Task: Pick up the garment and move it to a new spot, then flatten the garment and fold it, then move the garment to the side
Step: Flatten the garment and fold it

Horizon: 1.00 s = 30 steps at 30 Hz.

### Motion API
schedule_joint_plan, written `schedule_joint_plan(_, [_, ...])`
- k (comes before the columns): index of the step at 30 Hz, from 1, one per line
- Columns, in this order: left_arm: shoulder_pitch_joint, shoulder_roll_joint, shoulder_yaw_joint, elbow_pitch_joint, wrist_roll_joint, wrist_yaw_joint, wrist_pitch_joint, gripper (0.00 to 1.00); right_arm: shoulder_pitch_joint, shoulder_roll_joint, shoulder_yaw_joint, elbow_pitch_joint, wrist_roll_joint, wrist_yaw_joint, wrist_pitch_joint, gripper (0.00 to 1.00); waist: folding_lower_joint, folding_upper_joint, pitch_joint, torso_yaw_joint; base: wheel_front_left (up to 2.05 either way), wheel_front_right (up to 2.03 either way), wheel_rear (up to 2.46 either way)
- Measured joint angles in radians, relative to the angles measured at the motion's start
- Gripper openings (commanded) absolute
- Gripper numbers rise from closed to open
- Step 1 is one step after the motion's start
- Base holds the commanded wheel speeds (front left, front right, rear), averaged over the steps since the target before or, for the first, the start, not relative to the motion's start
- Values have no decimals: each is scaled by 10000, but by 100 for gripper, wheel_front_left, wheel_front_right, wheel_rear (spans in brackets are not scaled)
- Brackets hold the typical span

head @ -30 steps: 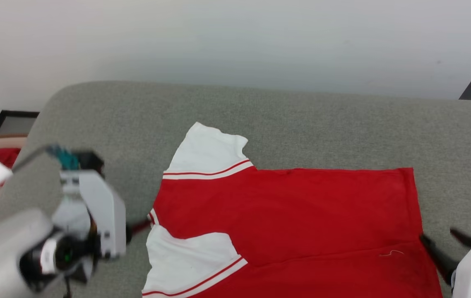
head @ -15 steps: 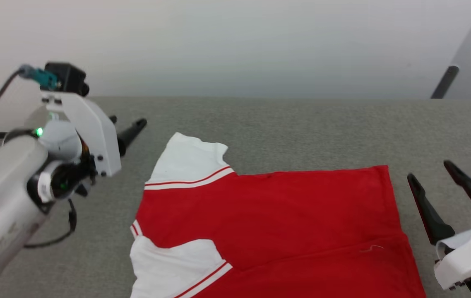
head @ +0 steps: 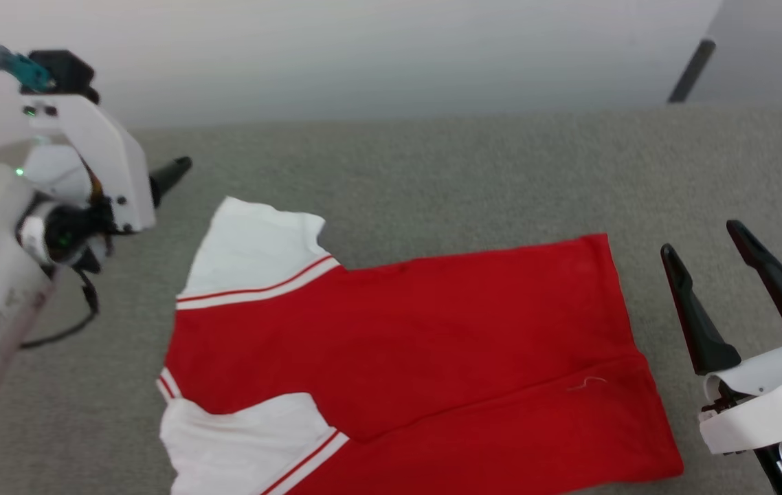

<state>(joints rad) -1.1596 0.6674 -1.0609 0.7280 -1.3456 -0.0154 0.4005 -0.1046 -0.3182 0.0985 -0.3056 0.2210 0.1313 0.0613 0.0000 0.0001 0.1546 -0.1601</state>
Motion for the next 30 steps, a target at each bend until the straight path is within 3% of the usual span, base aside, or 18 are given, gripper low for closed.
schedule_joint_plan(10, [-1129,-188,-228,1956,46,-637,1379,100,-188,199,-65,-194,163,0,-46,100,0,0,1312,-528,0,0,0])
schedule_joint_plan(26, [-1868,-746,-570,3267,205,-857,2520,100,-505,479,134,-153,322,0,-123,100,0,0,2866,-939,0,0,0])
schedule_joint_plan(27, [-1878,-803,-560,3340,186,-857,2610,96,-506,487,144,-148,334,0,-81,100,0,0,2880,-934,0,0,0])
schedule_joint_plan(28, [-1897,-867,-535,3402,136,-838,2702,86,-508,500,151,-132,376,0,-42,100,0,0,2883,-925,0,0,0])
schedule_joint_plan(29, [-1925,-920,-522,3467,102,-811,2801,74,-509,514,161,-117,485,0,19,100,0,0,2882,-918,0,0,0])
schedule_joint_plan(30, [-1939,-963,-512,3515,75,-800,2892,53,-510,516,169,-107,543,0,92,100,0,0,2878,-909,0,0,0])
